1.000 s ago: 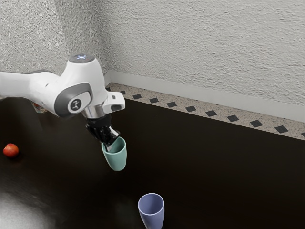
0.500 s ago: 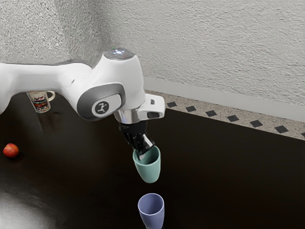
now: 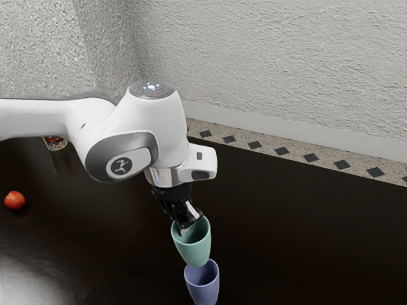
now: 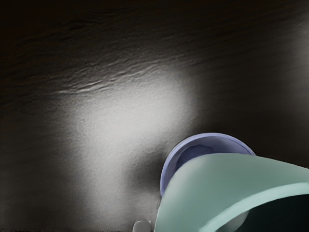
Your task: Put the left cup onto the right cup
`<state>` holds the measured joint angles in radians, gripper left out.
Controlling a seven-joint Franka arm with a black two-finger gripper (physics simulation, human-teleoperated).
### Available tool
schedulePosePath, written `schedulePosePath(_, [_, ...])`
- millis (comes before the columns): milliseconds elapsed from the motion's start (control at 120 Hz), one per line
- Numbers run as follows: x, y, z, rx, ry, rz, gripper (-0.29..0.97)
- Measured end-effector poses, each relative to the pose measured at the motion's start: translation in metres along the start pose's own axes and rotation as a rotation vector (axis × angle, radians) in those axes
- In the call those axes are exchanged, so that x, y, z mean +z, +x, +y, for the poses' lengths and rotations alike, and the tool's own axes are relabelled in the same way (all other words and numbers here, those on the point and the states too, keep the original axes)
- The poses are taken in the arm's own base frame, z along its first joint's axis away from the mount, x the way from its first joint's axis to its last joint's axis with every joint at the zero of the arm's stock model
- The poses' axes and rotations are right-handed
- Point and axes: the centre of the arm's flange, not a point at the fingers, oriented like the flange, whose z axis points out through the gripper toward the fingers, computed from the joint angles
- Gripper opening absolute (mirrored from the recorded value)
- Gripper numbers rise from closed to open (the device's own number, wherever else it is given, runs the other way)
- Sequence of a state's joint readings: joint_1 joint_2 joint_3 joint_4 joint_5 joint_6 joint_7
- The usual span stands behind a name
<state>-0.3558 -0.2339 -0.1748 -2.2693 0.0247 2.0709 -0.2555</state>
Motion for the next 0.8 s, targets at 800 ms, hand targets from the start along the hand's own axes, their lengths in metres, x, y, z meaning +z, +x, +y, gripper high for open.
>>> schedulePosePath(800, [0.057, 0.014, 0.008, -0.062, -0.004, -0.081, -0.10])
